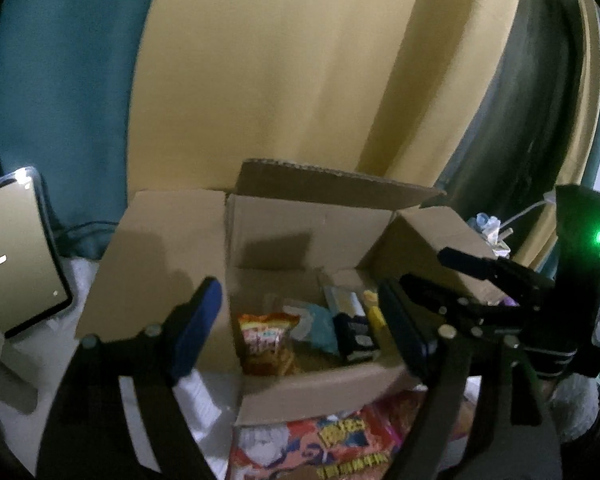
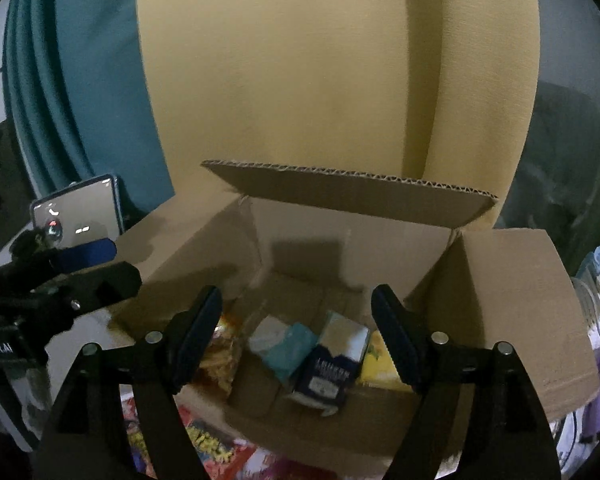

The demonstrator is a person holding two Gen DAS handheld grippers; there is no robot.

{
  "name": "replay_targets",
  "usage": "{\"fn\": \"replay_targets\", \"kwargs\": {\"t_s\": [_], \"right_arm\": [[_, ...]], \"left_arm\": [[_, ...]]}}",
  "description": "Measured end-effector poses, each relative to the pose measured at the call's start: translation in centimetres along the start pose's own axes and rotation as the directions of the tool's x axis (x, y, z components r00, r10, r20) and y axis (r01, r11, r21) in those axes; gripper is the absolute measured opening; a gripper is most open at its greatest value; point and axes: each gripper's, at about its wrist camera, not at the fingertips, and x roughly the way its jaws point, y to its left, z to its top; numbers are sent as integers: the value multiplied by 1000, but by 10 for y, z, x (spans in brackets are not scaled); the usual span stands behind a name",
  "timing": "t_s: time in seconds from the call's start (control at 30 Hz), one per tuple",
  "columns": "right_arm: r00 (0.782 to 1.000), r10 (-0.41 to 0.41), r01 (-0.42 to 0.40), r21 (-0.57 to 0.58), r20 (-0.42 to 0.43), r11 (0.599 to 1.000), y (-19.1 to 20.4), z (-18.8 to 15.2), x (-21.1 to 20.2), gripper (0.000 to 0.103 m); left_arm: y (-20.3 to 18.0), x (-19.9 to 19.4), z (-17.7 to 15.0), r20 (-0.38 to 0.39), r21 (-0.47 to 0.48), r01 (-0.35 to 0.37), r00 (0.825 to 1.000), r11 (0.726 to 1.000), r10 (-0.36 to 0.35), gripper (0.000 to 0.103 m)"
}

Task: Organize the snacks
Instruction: 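Carry both items over the box and release them inside, then withdraw both open grippers from the box toward the pile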

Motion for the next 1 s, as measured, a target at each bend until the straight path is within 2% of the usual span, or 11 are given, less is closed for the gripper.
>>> {"fn": "replay_targets", "kwargs": {"t_s": [0.5, 0.8, 1.0], "right_arm": [[1000, -5, 5, 2, 0, 1000, 0, -46, -57, 80], [999, -21, 22, 27, -36, 999, -21, -90, -78, 80], [997, -8, 13, 73, -76, 997, -34, -119, -77, 80]], "left_arm": [[-22, -37, -52, -31, 17, 24, 999, 1000, -23, 82], [-49, -39, -92, -103, 35, 44, 994, 998, -40, 82], [-58, -35, -113, -140, 25, 49, 989, 998, -45, 82]]}}
